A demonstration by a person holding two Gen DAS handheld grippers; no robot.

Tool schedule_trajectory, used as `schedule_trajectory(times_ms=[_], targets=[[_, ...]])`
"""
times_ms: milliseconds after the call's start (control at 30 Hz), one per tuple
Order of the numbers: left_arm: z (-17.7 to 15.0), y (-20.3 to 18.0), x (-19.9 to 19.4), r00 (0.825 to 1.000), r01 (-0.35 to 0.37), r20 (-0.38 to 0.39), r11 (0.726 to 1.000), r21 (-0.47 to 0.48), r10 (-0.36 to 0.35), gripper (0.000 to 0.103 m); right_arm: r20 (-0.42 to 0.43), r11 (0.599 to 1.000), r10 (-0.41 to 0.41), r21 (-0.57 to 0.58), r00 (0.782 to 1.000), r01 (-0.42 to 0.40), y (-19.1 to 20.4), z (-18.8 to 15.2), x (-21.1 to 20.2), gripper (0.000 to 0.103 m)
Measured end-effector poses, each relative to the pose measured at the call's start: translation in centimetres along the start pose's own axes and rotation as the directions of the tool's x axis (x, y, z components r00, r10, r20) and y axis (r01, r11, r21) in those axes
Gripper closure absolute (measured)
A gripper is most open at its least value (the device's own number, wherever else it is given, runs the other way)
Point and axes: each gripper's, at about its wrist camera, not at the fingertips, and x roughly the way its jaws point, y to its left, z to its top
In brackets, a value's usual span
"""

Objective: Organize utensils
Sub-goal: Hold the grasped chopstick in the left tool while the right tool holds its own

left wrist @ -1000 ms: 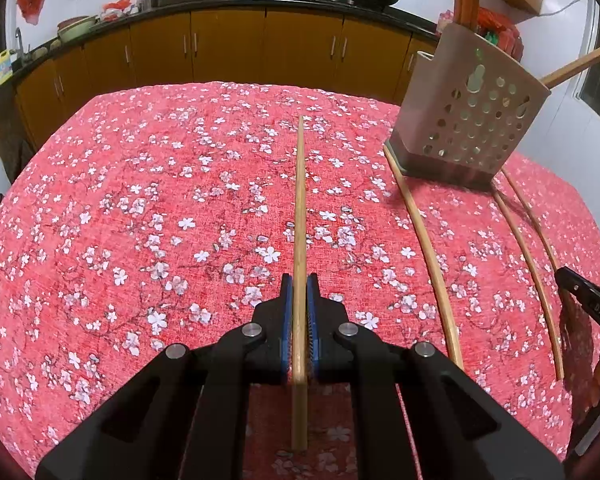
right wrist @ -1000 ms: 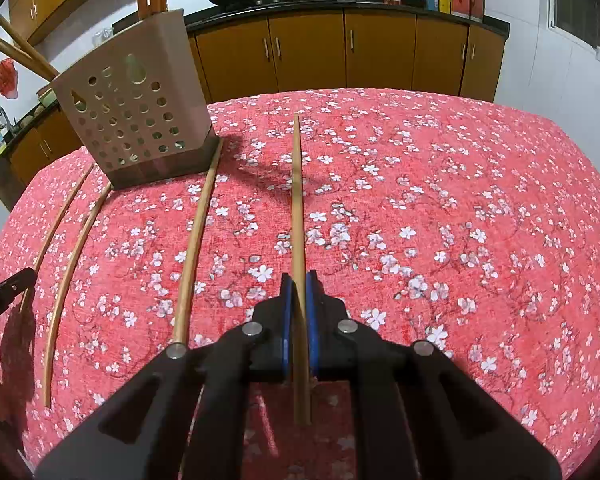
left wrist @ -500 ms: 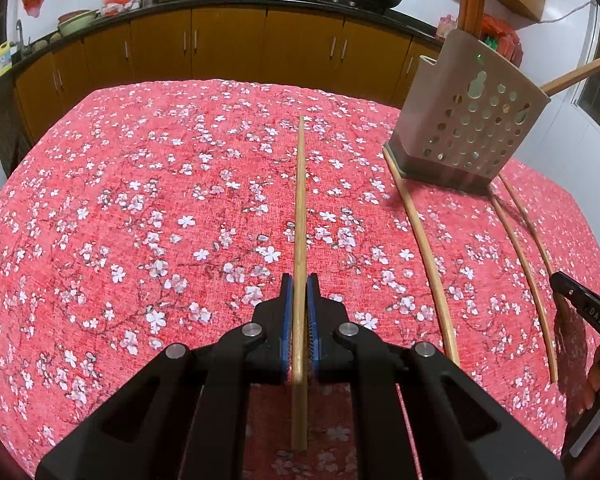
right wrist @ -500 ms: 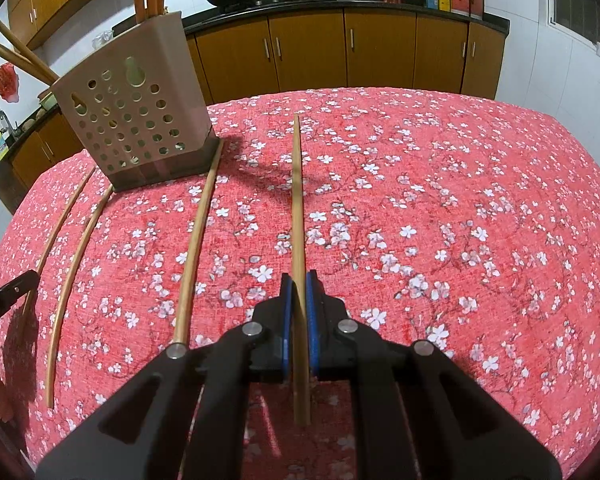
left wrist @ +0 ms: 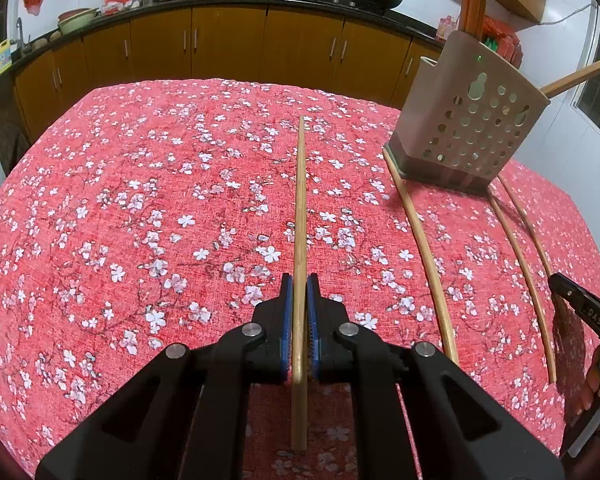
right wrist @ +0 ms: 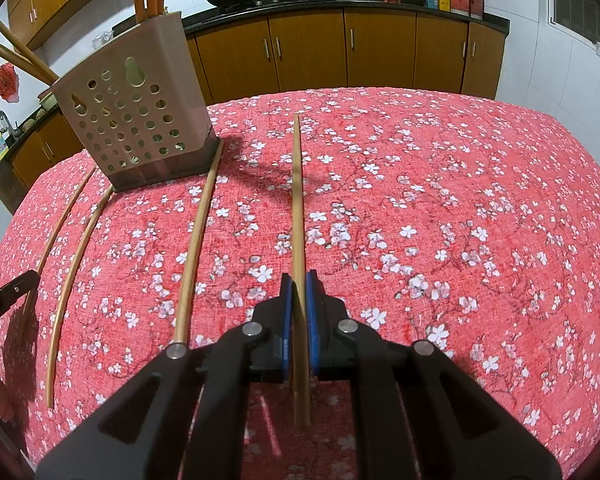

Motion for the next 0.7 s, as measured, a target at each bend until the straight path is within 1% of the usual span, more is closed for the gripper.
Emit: schedule_trajectory(times_ms=[700], targets=[[0.1, 0.1, -0.08, 1.0, 0.009, 0.0, 1.0, -0.013, -0.009, 0.094, -0.001, 1.0, -0.001, -0.001, 1.0, 0.001, 0.01, -0.01, 0.0, 0.095]])
